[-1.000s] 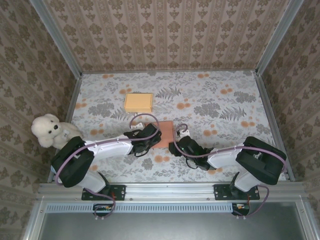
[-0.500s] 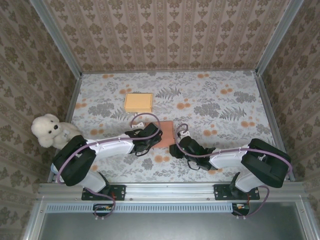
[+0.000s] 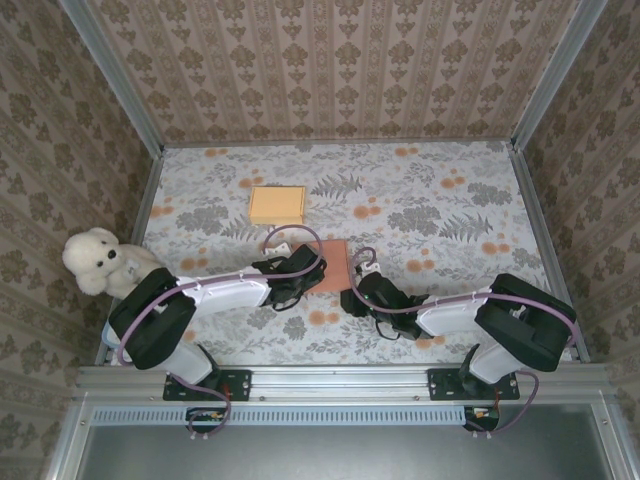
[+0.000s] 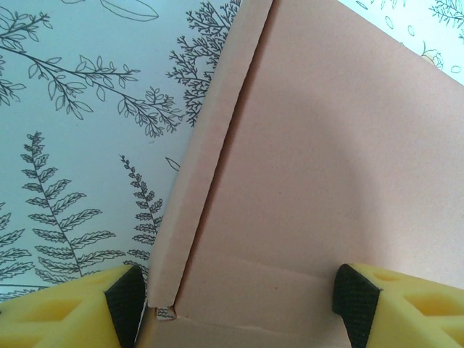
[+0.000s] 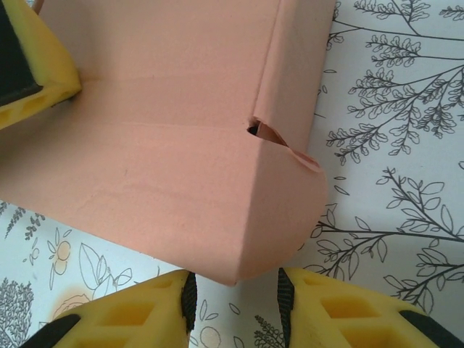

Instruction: Fold the paper box

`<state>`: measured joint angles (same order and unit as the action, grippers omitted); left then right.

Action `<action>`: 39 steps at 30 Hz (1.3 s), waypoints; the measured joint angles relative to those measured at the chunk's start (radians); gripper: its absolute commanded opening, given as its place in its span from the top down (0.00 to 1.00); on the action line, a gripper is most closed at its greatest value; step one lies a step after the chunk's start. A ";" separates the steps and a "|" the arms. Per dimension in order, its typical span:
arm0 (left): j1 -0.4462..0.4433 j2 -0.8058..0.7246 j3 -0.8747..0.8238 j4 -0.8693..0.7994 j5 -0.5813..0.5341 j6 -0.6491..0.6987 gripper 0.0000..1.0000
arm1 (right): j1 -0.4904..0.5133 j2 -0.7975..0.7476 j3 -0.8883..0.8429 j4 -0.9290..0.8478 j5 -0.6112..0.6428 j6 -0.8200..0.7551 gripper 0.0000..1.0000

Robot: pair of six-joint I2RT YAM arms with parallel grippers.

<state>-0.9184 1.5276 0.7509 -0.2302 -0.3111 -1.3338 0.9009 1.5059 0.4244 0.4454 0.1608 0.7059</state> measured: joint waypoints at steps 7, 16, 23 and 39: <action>0.000 0.000 0.000 0.000 0.000 0.001 0.27 | -0.003 0.001 0.000 0.001 0.000 0.000 0.62; 0.000 0.000 0.000 0.000 -0.002 0.004 0.27 | -0.018 0.033 0.000 0.035 0.000 -0.023 0.64; 0.000 0.005 0.000 0.008 -0.009 0.004 0.27 | -0.019 0.046 -0.001 0.063 0.005 -0.033 0.62; 0.004 0.011 0.002 0.013 -0.008 0.004 0.27 | -0.018 -0.181 0.006 -0.117 0.016 -0.021 0.59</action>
<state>-0.9142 1.5391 0.7528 -0.2169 -0.3195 -1.3300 0.8825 1.3251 0.4301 0.3286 0.1764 0.6846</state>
